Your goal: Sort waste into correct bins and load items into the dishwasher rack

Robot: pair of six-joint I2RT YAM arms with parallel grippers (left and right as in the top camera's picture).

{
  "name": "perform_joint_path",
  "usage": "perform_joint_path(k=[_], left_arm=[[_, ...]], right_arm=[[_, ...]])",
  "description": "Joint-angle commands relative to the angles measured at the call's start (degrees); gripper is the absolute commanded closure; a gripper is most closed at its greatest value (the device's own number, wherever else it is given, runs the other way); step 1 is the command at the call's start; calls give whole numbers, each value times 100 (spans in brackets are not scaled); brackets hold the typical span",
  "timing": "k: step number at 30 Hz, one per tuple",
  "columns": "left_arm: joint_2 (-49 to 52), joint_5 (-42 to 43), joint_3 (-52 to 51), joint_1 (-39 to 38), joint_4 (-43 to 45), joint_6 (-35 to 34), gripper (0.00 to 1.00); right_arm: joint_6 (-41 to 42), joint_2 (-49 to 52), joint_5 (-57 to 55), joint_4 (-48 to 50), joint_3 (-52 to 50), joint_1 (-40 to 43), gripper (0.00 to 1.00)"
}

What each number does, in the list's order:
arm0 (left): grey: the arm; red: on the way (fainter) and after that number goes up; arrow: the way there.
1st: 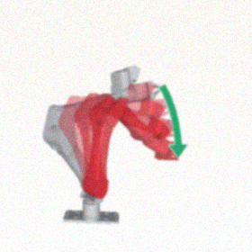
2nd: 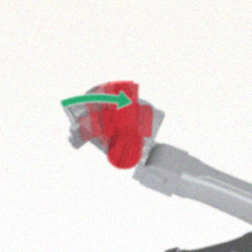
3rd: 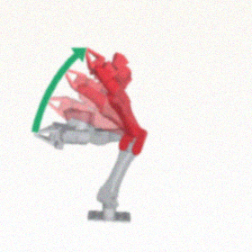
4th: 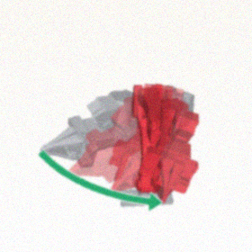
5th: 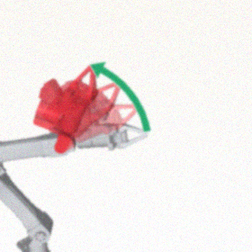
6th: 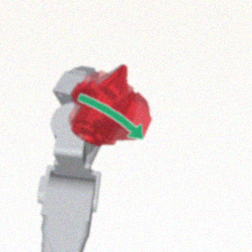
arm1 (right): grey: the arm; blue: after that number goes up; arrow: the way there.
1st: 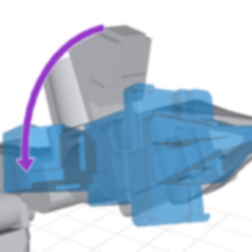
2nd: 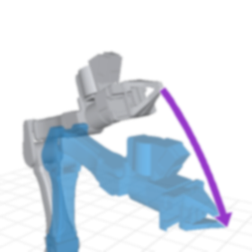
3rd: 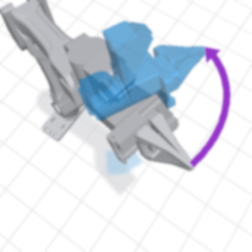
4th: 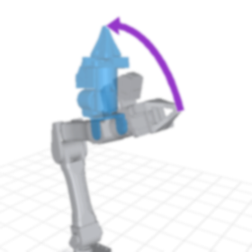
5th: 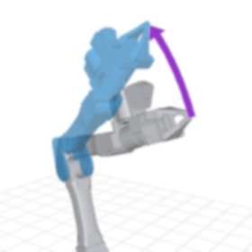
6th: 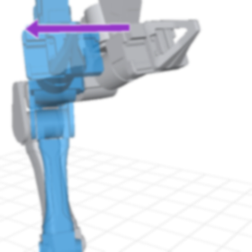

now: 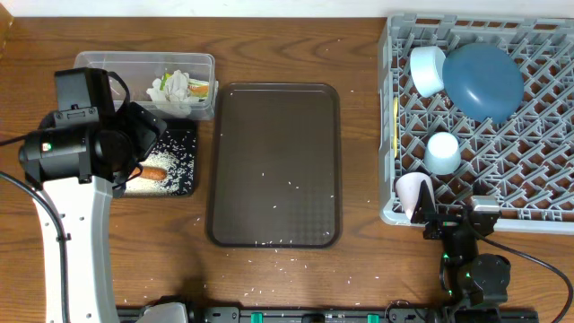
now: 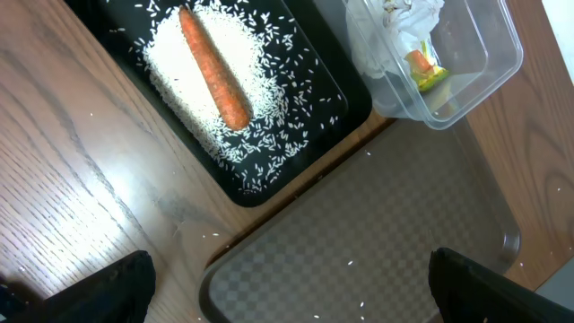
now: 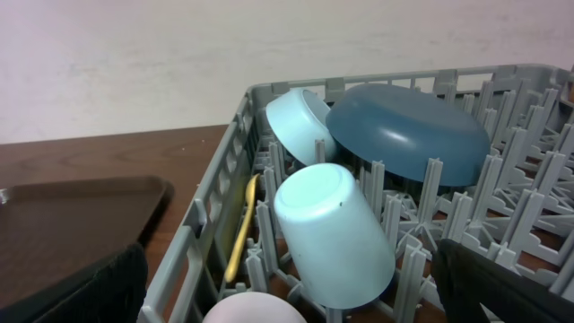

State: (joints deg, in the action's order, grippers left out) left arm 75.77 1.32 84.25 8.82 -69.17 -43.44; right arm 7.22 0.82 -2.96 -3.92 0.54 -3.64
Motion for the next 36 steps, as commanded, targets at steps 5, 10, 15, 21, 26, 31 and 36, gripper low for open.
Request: perform_joint_path(k=[5, 10, 15, 21, 26, 31, 36], left_arm=[[33, -68, 37, -17, -22, 35, 2], [33, -68, 37, -17, -22, 35, 2], [11, -101, 37, -15, 24, 52, 2], [-693, 173, -398, -636, 2026, 3112, 2], [-1663, 146, -1357, -940, 3132, 3650, 2], [-2970, 146, -3152, -940, 4601, 3654, 2], [-4592, 81, -5324, -938, 6253, 3657, 2]], right_arm=[[85, -50, 22, -9, -22, -39, 1], [85, -50, 22, -9, -22, -39, 1], [87, -50, 22, -9, -22, -39, 1], [87, -50, 22, -9, -22, -39, 1], [87, -50, 22, -9, -22, -39, 1], [85, -50, 22, -9, -22, -39, 1], [87, -50, 22, -9, -22, -39, 1]])
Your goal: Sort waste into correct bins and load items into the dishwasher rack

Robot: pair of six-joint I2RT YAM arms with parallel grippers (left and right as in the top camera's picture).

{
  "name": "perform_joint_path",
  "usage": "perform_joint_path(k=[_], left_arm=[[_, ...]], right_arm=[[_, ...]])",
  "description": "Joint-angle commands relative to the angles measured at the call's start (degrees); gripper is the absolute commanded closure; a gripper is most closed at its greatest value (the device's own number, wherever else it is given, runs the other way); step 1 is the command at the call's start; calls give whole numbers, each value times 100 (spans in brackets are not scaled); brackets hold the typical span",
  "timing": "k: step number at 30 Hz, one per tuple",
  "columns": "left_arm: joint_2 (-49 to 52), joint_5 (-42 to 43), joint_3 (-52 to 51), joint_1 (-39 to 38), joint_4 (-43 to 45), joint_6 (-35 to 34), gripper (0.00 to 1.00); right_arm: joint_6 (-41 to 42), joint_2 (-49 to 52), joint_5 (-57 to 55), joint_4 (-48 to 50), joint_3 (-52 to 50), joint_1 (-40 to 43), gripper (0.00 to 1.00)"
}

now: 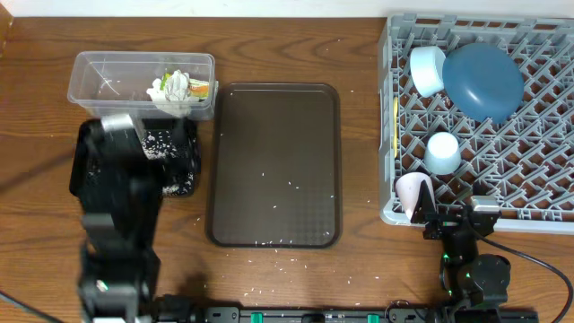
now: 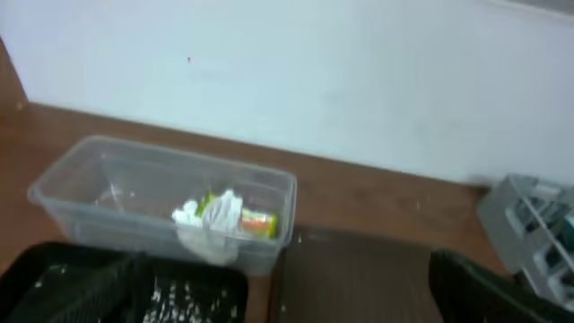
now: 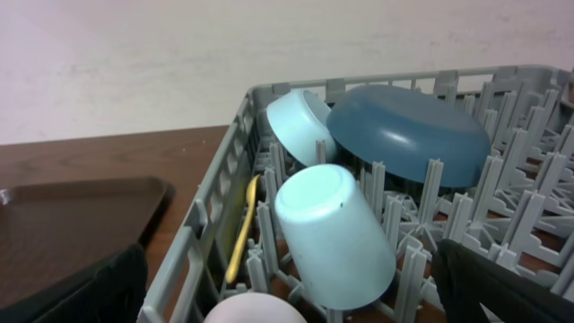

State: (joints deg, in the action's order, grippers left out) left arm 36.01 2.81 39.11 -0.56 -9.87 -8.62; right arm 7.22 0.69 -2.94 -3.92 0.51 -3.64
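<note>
My left gripper [image 2: 287, 305] is open and holds nothing. It sits low, facing the back wall, with my left arm [image 1: 117, 206] lying over most of the black tray [image 1: 179, 157] of scattered rice. Beyond it stands the clear bin [image 2: 161, 202] holding crumpled paper and a wrapper. No carrot shows in any view. The grey dishwasher rack [image 1: 538, 215] carries a dark blue bowl [image 3: 408, 130], a small light blue bowl [image 3: 300, 121], a light blue cup [image 3: 332, 233], a pink cup [image 3: 251, 309] and a yellow utensil [image 3: 244, 229]. My right gripper [image 1: 457, 224] rests open at the rack's front edge.
A brown serving tray [image 1: 273, 161] dotted with rice grains lies between the black tray and the rack. Loose grains are scattered on the wooden table [image 1: 359, 269] near its front edge. A white wall runs behind the table.
My left arm was over the black tray with its camera looking down on a carrot on rice. It now sits lower and nearer the front, looking level at the bin. The right arm has not moved.
</note>
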Motion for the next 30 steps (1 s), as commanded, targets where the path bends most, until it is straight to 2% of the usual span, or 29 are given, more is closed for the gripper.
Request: perform_joint_path(k=[1, 6, 11, 19, 23, 30], left_arm=[[-918, -114, -1167, 0, 531, 175, 2], [-2326, -286, -2494, 39, 909, 173, 2], [-3104, -356, -3154, 92, 909, 175, 2], [-3383, -387, -3871, 90, 935, 173, 2], [-3598, -365, -3888, 90, 570, 173, 2], [-3591, -330, -3888, 42, 575, 173, 2]], right_arm=[[87, -37, 22, -9, -20, -39, 1], [87, -37, 20, -9, -20, -39, 1], [87, -37, 20, -9, -20, -39, 1], [87, -37, 20, -9, -20, -39, 1], [87, -37, 20, -9, -20, -39, 1], [85, -37, 20, -9, -20, -39, 1]])
